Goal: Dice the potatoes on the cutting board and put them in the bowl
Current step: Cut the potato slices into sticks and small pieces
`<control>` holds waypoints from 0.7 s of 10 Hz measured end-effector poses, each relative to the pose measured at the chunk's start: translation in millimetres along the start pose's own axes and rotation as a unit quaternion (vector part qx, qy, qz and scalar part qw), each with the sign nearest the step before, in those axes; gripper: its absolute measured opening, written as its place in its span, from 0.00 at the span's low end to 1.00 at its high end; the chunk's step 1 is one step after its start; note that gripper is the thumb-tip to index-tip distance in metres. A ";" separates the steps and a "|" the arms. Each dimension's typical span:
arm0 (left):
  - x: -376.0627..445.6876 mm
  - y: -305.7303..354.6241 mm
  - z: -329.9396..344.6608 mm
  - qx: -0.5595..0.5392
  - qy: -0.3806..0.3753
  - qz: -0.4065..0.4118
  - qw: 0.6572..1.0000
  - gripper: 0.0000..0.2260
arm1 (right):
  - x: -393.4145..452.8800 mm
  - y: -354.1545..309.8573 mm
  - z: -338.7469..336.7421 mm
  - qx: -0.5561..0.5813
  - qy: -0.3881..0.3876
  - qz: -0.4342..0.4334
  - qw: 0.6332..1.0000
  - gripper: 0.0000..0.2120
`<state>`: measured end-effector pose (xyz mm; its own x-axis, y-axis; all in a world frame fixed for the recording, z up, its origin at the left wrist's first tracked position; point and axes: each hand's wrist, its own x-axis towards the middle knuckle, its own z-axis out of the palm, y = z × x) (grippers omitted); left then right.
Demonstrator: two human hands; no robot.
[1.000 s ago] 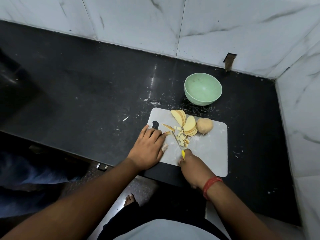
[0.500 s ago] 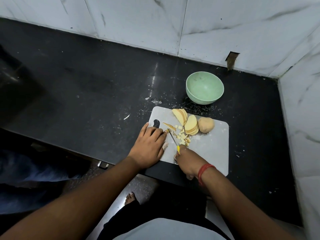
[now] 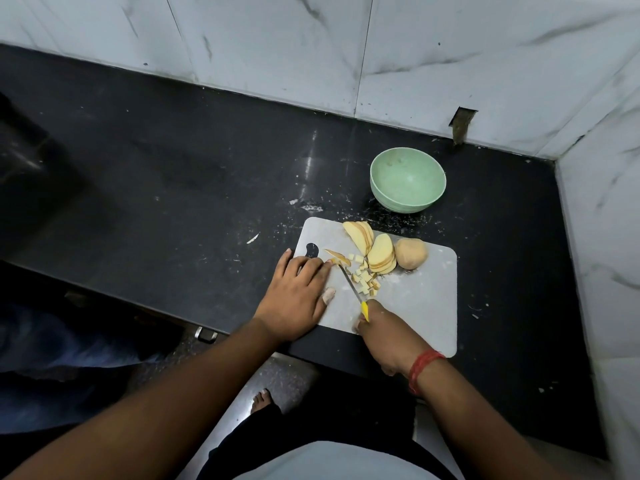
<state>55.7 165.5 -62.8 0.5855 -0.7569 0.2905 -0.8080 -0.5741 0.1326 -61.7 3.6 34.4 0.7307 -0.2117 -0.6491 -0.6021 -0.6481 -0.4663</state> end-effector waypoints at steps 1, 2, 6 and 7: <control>-3.0 0.1 -1.5 -0.002 0.017 -0.004 1.000 0.23 | 1.7 -6.0 -1.0 -0.018 0.031 -0.023 0.999 0.04; -4.4 0.0 -0.5 -0.003 0.023 0.000 1.000 0.22 | 7.1 -11.3 -6.3 -0.028 0.031 -0.024 0.999 0.03; -2.8 -1.7 1.5 0.002 0.018 -0.003 1.000 0.22 | 23.7 -16.2 3.1 0.090 0.015 0.079 0.993 0.15; -3.1 -1.8 1.6 -0.004 0.014 -0.005 1.000 0.22 | 16.0 -13.7 -0.5 -0.020 -0.003 0.002 1.000 0.12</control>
<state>55.5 168.4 -65.4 0.5917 -0.7421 0.3150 -0.8026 -0.5789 0.1440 -41.6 8.7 30.7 0.7261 -0.2113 -0.6543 -0.5919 -0.6762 -0.4386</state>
